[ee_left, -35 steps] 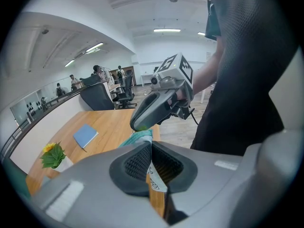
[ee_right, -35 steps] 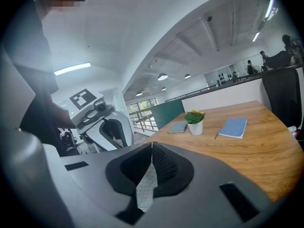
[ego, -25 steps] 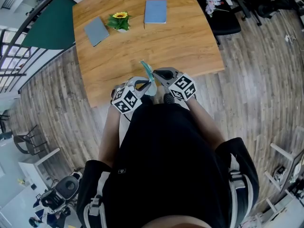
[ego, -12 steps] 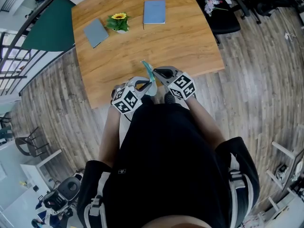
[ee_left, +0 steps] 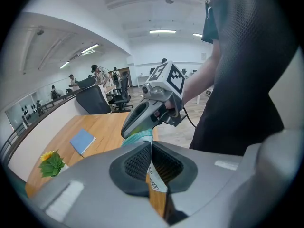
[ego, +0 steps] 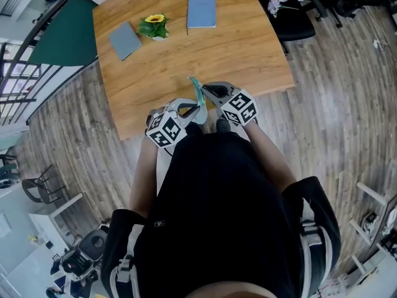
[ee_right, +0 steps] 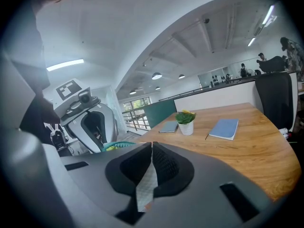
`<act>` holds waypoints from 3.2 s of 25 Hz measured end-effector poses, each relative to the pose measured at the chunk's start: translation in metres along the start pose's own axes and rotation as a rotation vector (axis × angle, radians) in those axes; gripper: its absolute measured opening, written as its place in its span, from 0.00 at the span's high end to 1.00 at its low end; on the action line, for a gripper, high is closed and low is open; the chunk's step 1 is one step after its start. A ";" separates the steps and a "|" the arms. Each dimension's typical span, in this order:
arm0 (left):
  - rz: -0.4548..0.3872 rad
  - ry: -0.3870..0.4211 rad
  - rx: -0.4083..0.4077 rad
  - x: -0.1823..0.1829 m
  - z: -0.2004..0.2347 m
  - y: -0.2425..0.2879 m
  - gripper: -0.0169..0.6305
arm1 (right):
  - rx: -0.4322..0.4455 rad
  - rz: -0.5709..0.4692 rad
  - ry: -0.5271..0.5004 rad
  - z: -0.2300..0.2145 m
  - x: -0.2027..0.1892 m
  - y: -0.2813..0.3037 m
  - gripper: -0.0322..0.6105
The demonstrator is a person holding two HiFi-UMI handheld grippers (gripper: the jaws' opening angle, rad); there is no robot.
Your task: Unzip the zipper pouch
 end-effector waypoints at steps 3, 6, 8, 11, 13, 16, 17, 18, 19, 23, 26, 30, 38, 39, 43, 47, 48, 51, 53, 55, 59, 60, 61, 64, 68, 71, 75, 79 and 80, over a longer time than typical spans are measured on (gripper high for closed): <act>0.002 0.001 -0.001 0.000 0.001 -0.001 0.97 | -0.003 -0.001 -0.001 -0.002 0.000 0.001 0.93; 0.005 0.007 -0.002 0.000 0.001 -0.002 0.97 | -0.005 0.000 -0.001 -0.002 0.000 0.002 0.93; 0.004 0.008 -0.001 0.001 0.001 -0.004 0.97 | -0.007 -0.002 -0.001 -0.001 0.001 0.003 0.93; 0.004 0.007 0.002 0.002 0.000 -0.005 0.97 | -0.009 -0.004 -0.002 -0.001 0.001 0.002 0.93; 0.006 0.008 0.002 0.001 0.000 -0.005 0.97 | -0.009 -0.005 -0.002 -0.001 0.000 0.003 0.93; 0.007 0.012 0.002 0.001 -0.001 -0.005 0.97 | -0.012 -0.005 -0.004 -0.001 0.000 0.003 0.93; 0.007 0.013 0.000 0.001 -0.001 -0.005 0.97 | -0.015 -0.004 -0.006 -0.001 -0.001 0.004 0.93; 0.005 0.012 -0.001 0.002 -0.001 -0.006 0.97 | -0.021 -0.003 -0.008 -0.001 -0.001 0.004 0.93; 0.002 0.011 -0.003 0.002 -0.002 -0.007 0.97 | -0.027 -0.002 -0.009 -0.002 0.000 0.004 0.93; -0.004 0.008 0.003 0.002 -0.002 -0.011 0.97 | -0.035 -0.004 -0.010 -0.004 0.002 0.005 0.93; -0.008 0.006 0.004 0.003 -0.003 -0.011 0.97 | -0.040 -0.004 -0.007 -0.005 0.001 0.004 0.93; -0.008 -0.002 0.006 0.000 -0.003 -0.013 0.97 | -0.045 0.005 -0.012 -0.007 -0.001 0.005 0.93; -0.025 -0.021 0.007 -0.002 -0.005 -0.016 0.97 | -0.057 0.007 -0.011 -0.008 -0.003 0.008 0.93; -0.026 -0.022 0.008 -0.002 -0.004 -0.016 0.97 | -0.059 0.007 -0.011 -0.008 -0.003 0.008 0.93; -0.032 -0.025 0.007 0.000 -0.002 -0.019 0.97 | -0.079 0.004 -0.013 -0.010 0.000 0.007 0.93; -0.040 -0.021 0.007 0.003 -0.001 -0.021 0.97 | -0.095 0.002 -0.016 -0.015 0.003 0.005 0.93; -0.040 -0.020 0.007 0.004 -0.001 -0.021 0.97 | -0.097 0.001 -0.018 -0.016 0.003 0.005 0.93; -0.044 -0.017 0.004 0.006 -0.001 -0.022 0.97 | -0.107 0.001 -0.022 -0.017 0.004 0.005 0.93; -0.046 -0.016 0.003 0.006 -0.001 -0.023 0.97 | -0.113 0.001 -0.023 -0.019 0.004 0.005 0.93; -0.046 -0.016 0.004 0.006 0.000 -0.023 0.97 | -0.116 0.001 -0.026 -0.020 0.004 0.004 0.93; -0.046 -0.015 -0.004 0.007 0.000 -0.025 0.97 | -0.135 0.001 -0.022 -0.023 0.003 0.004 0.93; -0.046 -0.013 -0.005 0.007 0.000 -0.025 0.97 | -0.138 0.002 -0.019 -0.024 0.003 0.003 0.93; -0.045 -0.011 -0.005 0.008 -0.001 -0.025 0.97 | -0.139 0.002 -0.016 -0.025 0.003 0.003 0.93; -0.044 -0.009 -0.006 0.008 -0.002 -0.025 0.97 | -0.145 0.004 -0.018 -0.027 0.002 0.002 0.93; -0.047 -0.010 -0.012 0.009 -0.003 -0.026 0.97 | -0.163 0.006 -0.013 -0.031 0.002 -0.001 0.93; -0.046 -0.009 -0.013 0.009 -0.004 -0.027 0.97 | -0.172 0.008 -0.017 -0.034 0.002 -0.003 0.93; -0.050 -0.009 -0.015 0.009 -0.004 -0.027 0.97 | -0.195 0.007 -0.010 -0.041 0.001 -0.005 0.93; -0.052 -0.006 -0.018 0.009 -0.003 -0.028 0.97 | -0.203 0.009 -0.013 -0.044 0.002 -0.006 0.93; -0.052 -0.005 -0.018 0.009 -0.003 -0.028 0.97 | -0.204 0.009 -0.014 -0.045 0.002 -0.006 0.93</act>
Point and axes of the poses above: the fingertips, and each gripper's own axes: y forward along the fingers, z to its left, x out of its top, the point moved 8 cm from there along -y, backward along the fingers, and after that the axes turned 6 degrees about -z, right-handed, at the moved point
